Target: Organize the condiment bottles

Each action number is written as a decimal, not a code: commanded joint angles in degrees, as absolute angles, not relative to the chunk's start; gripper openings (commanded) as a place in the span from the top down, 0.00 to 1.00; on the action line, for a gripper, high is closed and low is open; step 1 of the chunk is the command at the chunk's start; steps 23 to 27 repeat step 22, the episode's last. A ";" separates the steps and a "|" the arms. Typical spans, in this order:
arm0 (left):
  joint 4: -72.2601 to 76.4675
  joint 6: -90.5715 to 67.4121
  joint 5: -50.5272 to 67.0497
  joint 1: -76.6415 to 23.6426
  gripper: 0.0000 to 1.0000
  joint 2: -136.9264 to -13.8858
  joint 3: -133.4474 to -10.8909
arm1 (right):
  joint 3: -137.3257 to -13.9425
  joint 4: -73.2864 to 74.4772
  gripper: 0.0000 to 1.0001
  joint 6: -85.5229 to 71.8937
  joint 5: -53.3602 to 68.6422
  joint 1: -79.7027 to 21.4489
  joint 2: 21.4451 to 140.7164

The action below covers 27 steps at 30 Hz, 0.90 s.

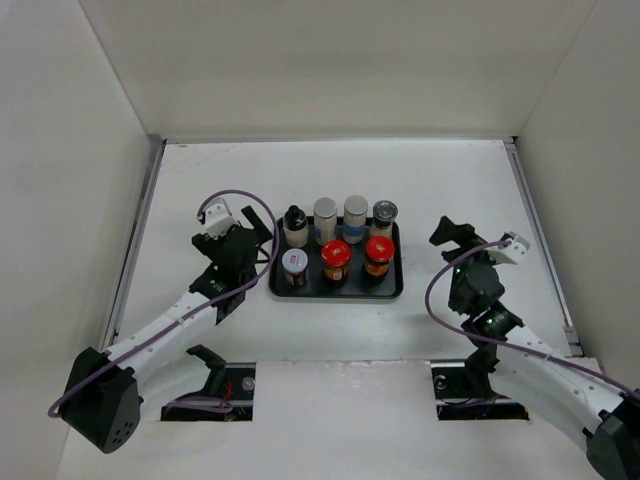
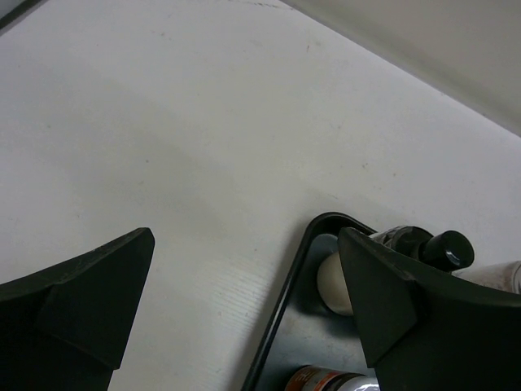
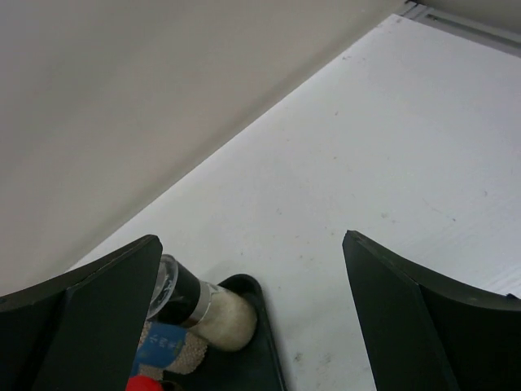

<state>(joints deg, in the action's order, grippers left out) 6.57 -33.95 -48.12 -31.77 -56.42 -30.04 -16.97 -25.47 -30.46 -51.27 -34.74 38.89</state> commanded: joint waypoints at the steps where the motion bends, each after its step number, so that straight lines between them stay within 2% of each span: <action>1: 6.15 -34.28 -49.22 -31.33 0.00 -57.83 -33.04 | -16.44 -26.37 0.00 -37.08 -52.30 -33.01 38.58; 27: 6.06 -33.58 -49.22 -33.88 0.00 -59.24 -37.17 | -16.17 -27.86 0.00 -37.00 -47.29 -33.09 40.78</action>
